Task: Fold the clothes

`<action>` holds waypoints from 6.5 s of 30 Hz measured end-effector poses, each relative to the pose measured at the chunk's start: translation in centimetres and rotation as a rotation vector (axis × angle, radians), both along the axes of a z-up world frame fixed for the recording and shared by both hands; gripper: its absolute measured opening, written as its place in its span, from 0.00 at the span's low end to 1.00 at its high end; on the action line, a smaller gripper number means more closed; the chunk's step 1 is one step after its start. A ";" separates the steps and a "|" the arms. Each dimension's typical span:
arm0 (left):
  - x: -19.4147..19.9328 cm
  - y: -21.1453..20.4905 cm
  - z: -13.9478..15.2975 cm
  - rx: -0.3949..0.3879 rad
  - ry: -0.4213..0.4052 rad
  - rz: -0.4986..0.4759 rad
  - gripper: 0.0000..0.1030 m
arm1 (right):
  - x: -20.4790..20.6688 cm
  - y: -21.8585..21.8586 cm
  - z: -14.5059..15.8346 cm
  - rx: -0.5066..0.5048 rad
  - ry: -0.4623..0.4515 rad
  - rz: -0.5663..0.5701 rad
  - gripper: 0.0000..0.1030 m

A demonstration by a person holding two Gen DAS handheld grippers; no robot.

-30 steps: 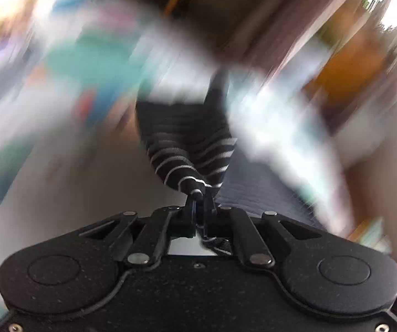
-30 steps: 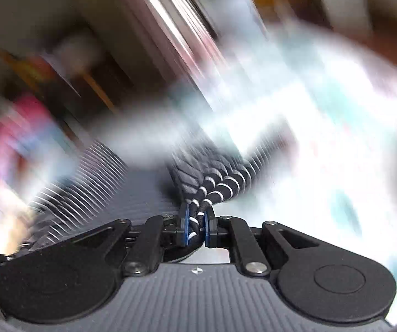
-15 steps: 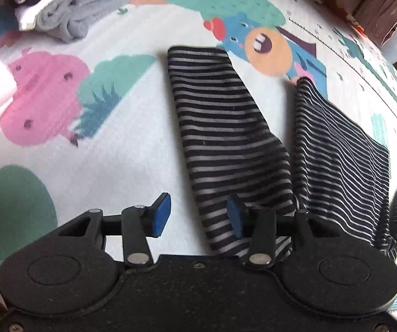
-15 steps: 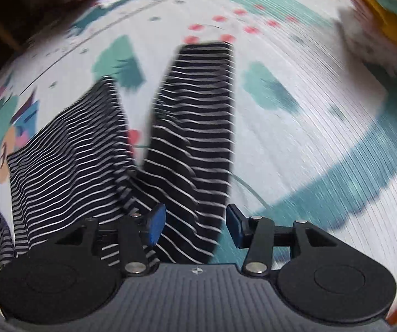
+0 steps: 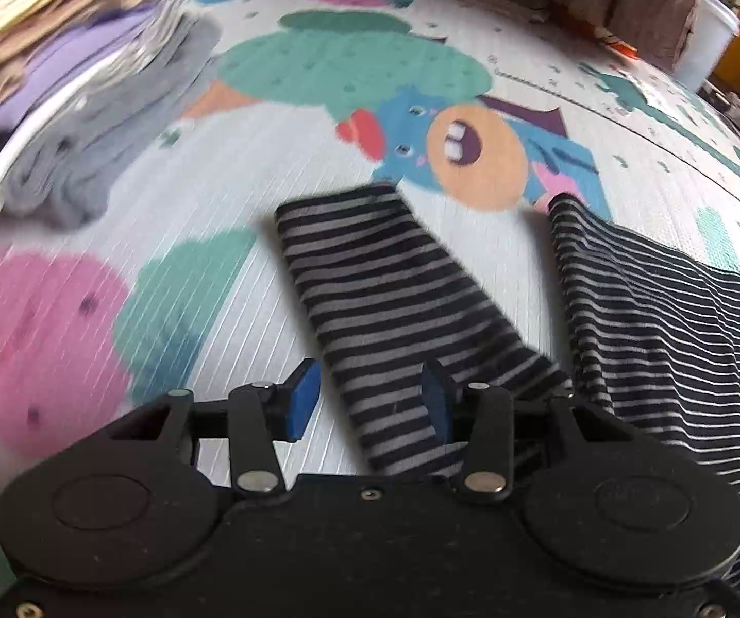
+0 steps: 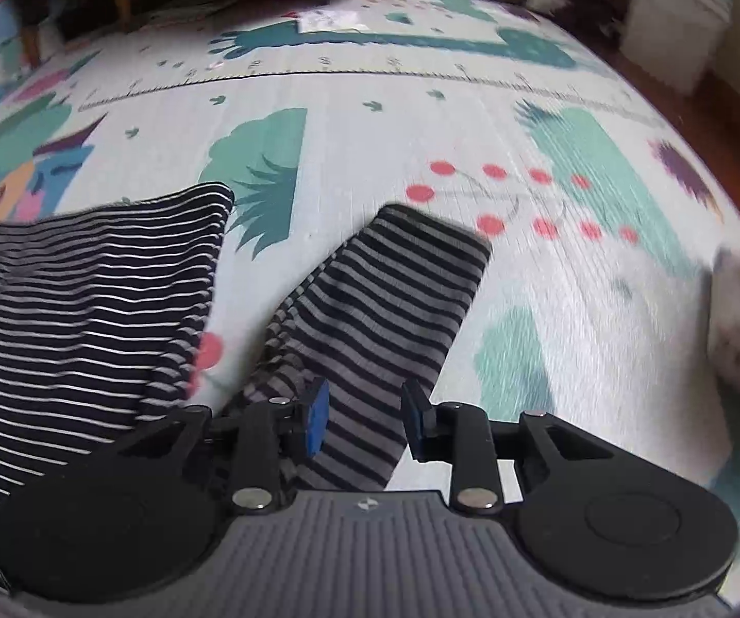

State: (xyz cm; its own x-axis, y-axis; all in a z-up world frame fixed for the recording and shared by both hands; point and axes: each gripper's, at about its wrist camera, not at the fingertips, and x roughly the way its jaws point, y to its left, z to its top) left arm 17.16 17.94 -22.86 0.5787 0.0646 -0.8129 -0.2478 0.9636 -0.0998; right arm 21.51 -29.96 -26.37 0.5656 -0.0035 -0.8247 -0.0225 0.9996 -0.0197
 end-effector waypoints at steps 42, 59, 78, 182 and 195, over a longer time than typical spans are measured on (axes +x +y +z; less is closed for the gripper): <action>0.4 4.6 -3.2 -0.149 -0.012 0.279 0.39 | 2.9 -9.1 -4.2 0.295 -0.063 -0.328 0.36; -3.3 6.5 -1.0 -0.086 0.017 0.446 0.02 | -4.1 -14.1 -2.8 0.165 -0.027 -0.658 0.05; -5.8 0.1 2.3 0.217 -0.037 0.111 0.24 | -5.7 -10.0 1.5 -0.121 -0.060 -0.462 0.29; -9.5 -35.6 -4.7 -0.226 -0.078 -0.883 0.32 | -0.5 -25.6 1.8 -0.002 0.082 0.178 0.06; -10.2 -32.7 -2.3 -0.262 -0.136 -0.811 0.32 | -3.7 -20.4 4.8 0.012 -0.092 0.290 0.31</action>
State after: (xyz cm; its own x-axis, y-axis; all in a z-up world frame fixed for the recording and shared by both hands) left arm 6.97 -14.80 -25.16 0.4580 -0.5907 -0.6643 0.5374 0.7793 -0.3225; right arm 17.83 -50.40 -21.58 0.6139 0.1784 -0.7689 -0.3054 0.9519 -0.0230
